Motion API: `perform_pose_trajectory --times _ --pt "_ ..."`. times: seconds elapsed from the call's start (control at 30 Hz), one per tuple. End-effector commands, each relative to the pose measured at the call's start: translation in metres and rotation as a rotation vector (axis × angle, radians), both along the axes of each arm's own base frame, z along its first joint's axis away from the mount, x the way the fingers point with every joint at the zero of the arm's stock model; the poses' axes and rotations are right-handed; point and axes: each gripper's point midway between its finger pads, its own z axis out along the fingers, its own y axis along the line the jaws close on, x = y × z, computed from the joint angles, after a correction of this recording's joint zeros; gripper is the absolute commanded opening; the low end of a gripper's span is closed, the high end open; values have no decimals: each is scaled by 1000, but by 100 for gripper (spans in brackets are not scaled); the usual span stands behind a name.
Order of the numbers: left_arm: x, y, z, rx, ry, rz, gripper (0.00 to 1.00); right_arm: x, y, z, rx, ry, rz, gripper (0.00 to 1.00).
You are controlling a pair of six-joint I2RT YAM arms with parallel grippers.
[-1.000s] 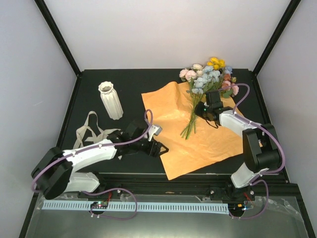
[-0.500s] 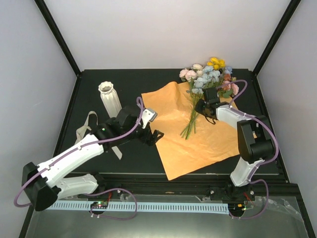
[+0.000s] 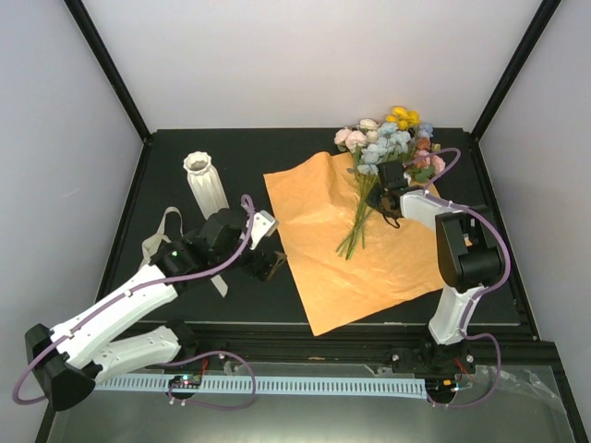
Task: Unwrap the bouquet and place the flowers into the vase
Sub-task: Pick up the fake flower from the wrapping paper.
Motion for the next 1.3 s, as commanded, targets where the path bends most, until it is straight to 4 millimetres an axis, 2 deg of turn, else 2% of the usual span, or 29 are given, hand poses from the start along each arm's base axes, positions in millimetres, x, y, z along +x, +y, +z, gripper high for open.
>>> perform_pose_trajectory --times 0.0,0.5,0.6,0.7,0.97,1.13,1.27 --pt "7 5 24 -44 -104 22 99 11 -5 2 -8 -23 -31 27" --pt "6 16 39 -90 -185 61 99 12 -2 -12 58 -23 -30 20" --pt "6 17 39 -91 -189 62 99 13 0 -12 69 -29 -26 14" --pt "6 18 39 -89 -189 63 99 12 -3 -7 61 -38 -32 9" --pt "7 17 39 -89 -189 68 99 2 -12 14 30 -86 -42 2" --pt "8 18 38 -85 -184 80 99 -4 -20 37 17 -146 -65 1" --pt "13 25 33 -61 -176 131 99 -10 -22 48 24 -171 -68 1"
